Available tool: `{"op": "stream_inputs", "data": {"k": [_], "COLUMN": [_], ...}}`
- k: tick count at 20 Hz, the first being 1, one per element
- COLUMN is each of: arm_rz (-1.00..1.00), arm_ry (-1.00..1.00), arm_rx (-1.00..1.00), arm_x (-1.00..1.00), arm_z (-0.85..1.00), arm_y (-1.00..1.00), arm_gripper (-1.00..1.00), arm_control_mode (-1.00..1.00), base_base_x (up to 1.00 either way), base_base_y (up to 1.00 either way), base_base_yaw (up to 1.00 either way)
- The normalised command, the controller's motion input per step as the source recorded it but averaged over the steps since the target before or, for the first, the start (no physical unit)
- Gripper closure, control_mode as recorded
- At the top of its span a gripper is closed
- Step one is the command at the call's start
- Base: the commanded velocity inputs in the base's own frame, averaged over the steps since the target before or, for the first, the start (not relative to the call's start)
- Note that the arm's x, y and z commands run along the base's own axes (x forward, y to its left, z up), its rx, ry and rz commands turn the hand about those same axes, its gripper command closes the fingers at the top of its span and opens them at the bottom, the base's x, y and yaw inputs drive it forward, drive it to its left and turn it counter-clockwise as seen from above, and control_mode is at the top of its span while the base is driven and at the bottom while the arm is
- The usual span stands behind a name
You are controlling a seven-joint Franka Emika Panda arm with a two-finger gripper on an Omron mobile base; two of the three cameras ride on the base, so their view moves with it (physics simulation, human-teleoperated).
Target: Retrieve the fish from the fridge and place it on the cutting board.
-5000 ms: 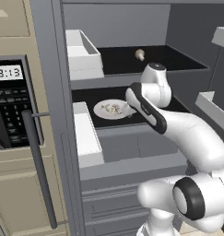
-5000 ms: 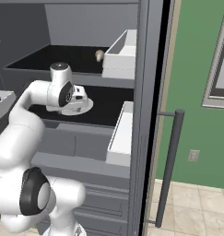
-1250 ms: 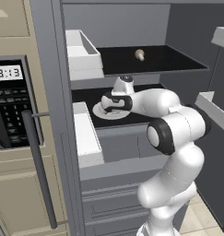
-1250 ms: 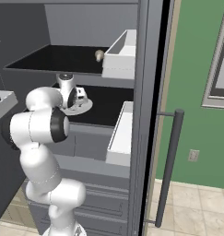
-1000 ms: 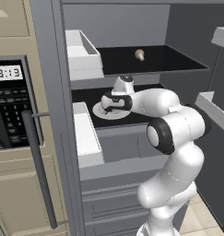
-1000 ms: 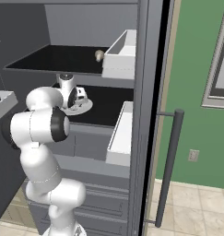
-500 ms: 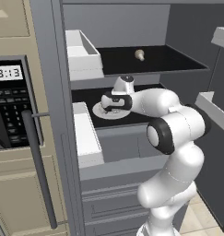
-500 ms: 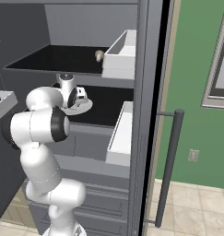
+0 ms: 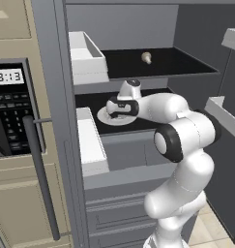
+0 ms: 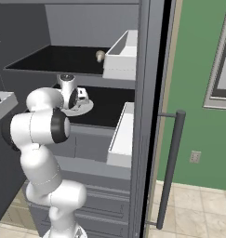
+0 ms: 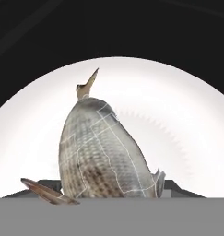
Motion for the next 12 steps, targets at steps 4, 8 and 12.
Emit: {"op": "stream_inputs", "data": {"k": [4, 8, 12], "arm_rz": [-0.22, -0.37, -0.3], "arm_ry": [0.0, -0.02, -0.12], "arm_rx": [0.0, 0.04, 0.03], "arm_x": [0.0, 0.0, 0.0], "arm_z": [-0.06, -0.3, -0.3], "arm_y": [0.0, -0.03, -0.03], "arm_gripper": [1.0, 1.0, 1.0], "arm_control_mode": [-1.0, -1.0, -1.0], "base_base_x": [0.0, 0.0, 0.0], "base_base_y": [0.0, 0.0, 0.0], "base_base_yaw": [0.0, 0.0, 0.0]}}
